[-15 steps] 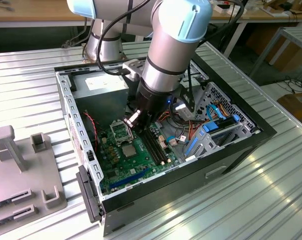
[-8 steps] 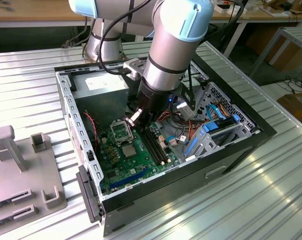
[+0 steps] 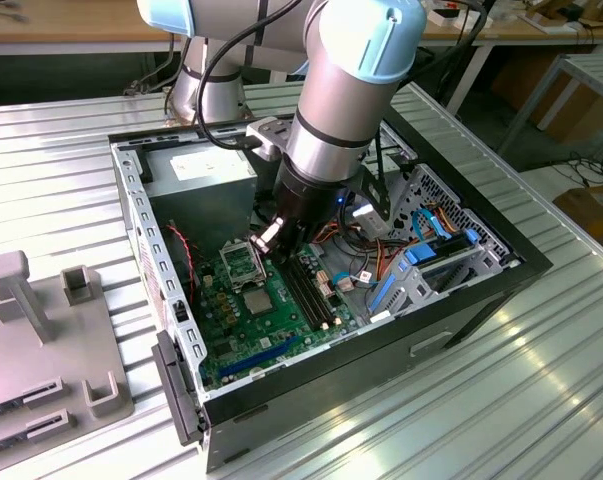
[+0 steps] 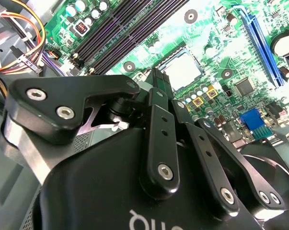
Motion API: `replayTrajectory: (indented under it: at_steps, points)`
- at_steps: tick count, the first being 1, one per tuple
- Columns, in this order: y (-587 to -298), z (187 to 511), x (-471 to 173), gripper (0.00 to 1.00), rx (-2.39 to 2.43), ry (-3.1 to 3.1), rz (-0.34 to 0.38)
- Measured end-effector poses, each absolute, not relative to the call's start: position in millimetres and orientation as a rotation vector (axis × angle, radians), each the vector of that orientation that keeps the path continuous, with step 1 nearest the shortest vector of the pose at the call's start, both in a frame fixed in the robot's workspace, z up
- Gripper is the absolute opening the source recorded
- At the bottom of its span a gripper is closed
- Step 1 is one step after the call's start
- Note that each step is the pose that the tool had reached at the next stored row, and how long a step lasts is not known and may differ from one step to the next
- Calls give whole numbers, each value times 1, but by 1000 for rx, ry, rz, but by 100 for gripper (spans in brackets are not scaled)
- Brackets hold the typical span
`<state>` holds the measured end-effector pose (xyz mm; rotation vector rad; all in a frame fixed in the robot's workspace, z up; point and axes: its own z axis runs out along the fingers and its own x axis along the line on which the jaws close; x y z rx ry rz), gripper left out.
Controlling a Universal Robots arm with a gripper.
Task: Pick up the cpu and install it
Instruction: 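Close the cpu cover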
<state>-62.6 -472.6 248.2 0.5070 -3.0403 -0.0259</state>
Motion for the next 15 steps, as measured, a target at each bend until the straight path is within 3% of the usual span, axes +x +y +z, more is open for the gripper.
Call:
replayTrajectory:
  at_steps: [9, 15]
  points:
    - [-473, 248, -63, 11, 507, -3040, -26]
    - [-472, 248, -61, 11, 539, -3039, -68]
